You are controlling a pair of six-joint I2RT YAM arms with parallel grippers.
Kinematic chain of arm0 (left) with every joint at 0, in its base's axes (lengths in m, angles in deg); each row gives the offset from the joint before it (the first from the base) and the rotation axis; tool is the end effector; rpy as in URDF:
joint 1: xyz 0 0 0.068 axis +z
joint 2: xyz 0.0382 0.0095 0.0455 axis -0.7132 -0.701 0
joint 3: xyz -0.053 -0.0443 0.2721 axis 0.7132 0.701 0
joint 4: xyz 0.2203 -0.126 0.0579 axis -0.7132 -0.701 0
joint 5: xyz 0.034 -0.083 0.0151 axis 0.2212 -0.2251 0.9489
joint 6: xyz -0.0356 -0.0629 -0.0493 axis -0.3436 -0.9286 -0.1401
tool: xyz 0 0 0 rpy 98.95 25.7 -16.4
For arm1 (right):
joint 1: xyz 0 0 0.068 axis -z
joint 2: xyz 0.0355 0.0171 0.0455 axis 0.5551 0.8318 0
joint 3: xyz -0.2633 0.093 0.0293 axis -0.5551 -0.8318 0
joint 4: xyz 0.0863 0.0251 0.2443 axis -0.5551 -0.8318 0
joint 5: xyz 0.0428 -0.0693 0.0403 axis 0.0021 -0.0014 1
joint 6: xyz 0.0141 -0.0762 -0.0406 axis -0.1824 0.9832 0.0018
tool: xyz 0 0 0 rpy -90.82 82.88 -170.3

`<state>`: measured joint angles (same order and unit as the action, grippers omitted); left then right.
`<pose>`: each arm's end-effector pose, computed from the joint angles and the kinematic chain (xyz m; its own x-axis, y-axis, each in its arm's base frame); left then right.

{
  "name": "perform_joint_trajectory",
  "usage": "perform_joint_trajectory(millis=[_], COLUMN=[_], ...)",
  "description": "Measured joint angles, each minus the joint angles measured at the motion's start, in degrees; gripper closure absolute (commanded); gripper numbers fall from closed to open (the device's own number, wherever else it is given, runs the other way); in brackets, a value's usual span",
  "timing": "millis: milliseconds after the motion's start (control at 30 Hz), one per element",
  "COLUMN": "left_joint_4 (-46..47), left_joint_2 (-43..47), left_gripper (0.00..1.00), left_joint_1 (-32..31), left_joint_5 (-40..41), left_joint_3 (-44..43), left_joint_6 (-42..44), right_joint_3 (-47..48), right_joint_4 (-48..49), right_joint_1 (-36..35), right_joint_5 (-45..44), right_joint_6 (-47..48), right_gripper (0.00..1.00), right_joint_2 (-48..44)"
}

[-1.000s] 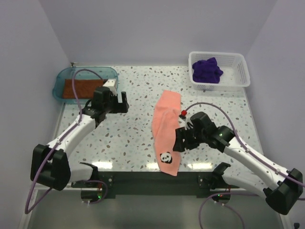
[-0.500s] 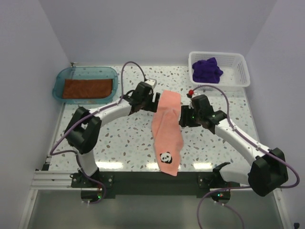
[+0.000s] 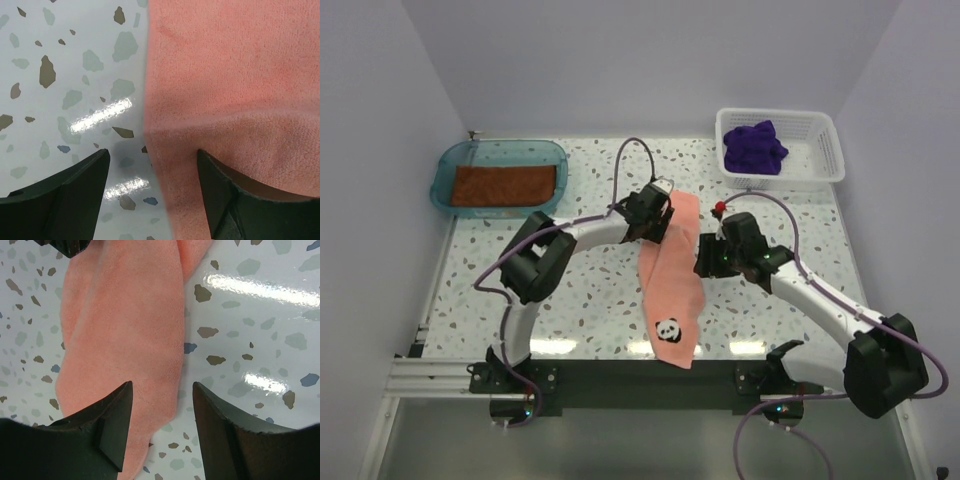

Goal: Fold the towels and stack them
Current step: Flatten out the crumpled towel

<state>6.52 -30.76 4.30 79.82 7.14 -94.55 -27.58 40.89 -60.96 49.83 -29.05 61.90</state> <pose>0.3743 -0.2990 0.1324 -0.6773 0.2856 -0.6781 0.3442 0.9375 0.0510 0.2313 0.1254 0.1967 -0.8063 0.0057 -0.5914 -0.2110 0.9313 0.2968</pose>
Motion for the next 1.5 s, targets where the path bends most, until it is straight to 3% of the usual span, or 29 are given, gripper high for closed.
perform_joint_trajectory(millis=[233, 433, 533, 700, 833, 1000, 1200, 1500], left_joint_4=[-0.7, -3.4, -6.0, -10.5, -14.2, -12.0, -6.8, -3.6], left_joint_2=[0.5, 9.9, 17.6, 28.3, 33.9, 39.5, 34.4, 19.8], left_gripper=[0.46, 0.55, 0.53, 0.35, 0.28, 0.29, 0.36, 0.42], left_joint_1=[-3.6, -4.2, -4.2, -3.9, -2.8, 5.9, 15.1, 17.8], left_joint_5=[8.8, 12.6, 12.8, 10.6, 8.6, 5.4, 2.9, 2.6], left_joint_3=[1.5, 14.1, 22.9, 33.0, 35.2, 35.2, 32.6, 22.6], left_joint_6=[-3.1, -8.9, -12.2, -16.3, -18.3, -19.2, -19.4, -17.7], right_joint_3=[-0.4, -0.3, 0.0, 1.4, 2.6, 2.8, 2.8, 1.9], right_joint_4=[1.3, 2.1, 2.4, 2.9, 3.5, 3.9, 4.2, 4.4], right_joint_1=[0.0, 0.0, 0.0, 0.0, 0.0, 0.0, 0.0, 0.0], right_joint_5=[0.0, -0.1, -0.1, 0.0, 0.7, 1.8, 3.2, 3.7], right_joint_6=[0.0, 0.0, 0.0, 0.4, 0.9, 1.5, 1.8, 2.9], right_gripper=[0.44, 0.44, 0.44, 0.44, 0.44, 0.44, 0.43, 0.39], right_joint_2=[-1.4, -1.3, -0.4, 2.4, 4.0, 4.1, 4.1, 2.1])
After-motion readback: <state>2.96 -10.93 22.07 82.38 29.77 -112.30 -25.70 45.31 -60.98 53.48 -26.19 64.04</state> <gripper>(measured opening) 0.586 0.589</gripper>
